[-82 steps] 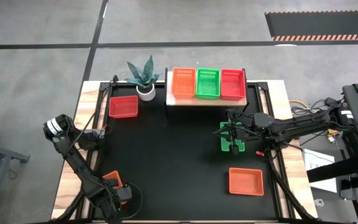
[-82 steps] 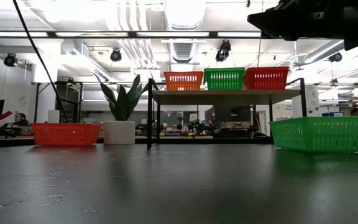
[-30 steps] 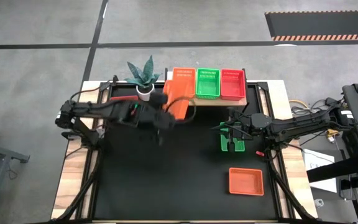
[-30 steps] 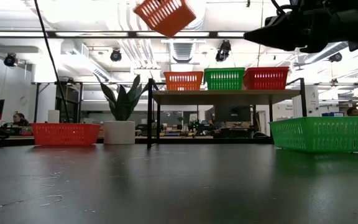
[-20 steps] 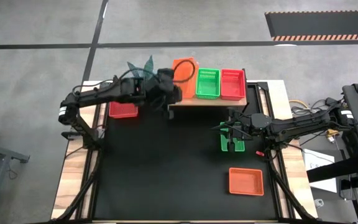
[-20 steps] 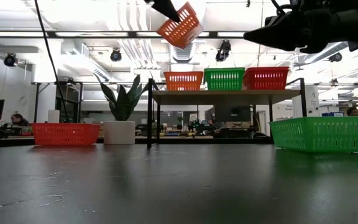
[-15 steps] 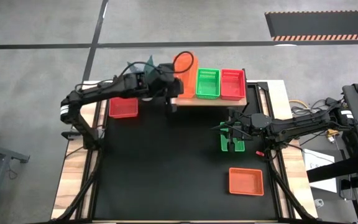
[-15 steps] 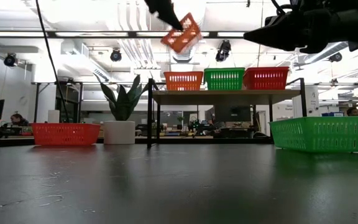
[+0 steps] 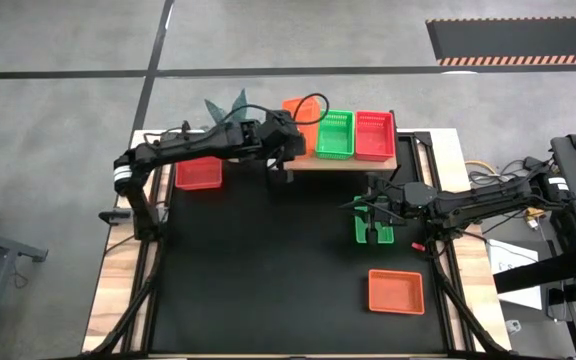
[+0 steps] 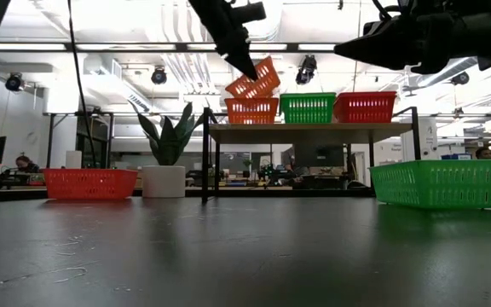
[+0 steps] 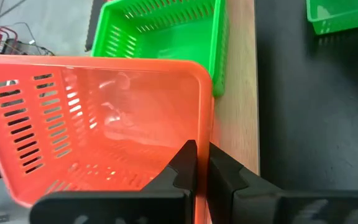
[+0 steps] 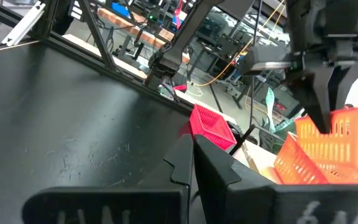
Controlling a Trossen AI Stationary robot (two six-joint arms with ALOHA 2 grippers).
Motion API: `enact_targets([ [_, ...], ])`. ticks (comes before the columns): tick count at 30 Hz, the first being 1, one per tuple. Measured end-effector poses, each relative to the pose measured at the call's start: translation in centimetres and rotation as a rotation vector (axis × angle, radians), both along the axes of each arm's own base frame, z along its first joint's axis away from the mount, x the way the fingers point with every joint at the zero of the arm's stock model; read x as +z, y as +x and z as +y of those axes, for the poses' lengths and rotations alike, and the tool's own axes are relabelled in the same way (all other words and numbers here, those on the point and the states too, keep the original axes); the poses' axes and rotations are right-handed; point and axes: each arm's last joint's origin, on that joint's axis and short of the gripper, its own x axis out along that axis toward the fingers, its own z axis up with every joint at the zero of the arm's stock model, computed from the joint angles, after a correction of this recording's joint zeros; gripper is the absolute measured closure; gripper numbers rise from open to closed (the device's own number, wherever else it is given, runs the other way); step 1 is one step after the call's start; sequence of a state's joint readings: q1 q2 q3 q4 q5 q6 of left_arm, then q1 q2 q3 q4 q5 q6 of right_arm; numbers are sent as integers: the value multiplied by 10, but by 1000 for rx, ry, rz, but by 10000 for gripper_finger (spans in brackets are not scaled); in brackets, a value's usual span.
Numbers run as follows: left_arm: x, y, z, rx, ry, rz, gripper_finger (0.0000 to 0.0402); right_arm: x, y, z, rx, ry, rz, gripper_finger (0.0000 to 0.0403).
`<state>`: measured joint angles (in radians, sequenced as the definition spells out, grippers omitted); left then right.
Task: Stack baskets on shelf by color
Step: Stack the left orange bin on top of the orange bin on the shelf
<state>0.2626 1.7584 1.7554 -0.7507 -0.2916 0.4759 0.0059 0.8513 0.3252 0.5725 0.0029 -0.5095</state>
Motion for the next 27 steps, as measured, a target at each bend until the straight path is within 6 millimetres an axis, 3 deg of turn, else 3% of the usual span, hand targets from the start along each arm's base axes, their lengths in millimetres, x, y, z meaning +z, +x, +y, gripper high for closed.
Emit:
enact_targets([
  [20, -6, 4, 3, 34, -16, -6, 400, 0, 0, 0, 0, -5, 0, 394],
  [27, -6, 4, 4, 31, -20, -8, 347, 0, 0, 0, 0, -5, 0, 394],
])
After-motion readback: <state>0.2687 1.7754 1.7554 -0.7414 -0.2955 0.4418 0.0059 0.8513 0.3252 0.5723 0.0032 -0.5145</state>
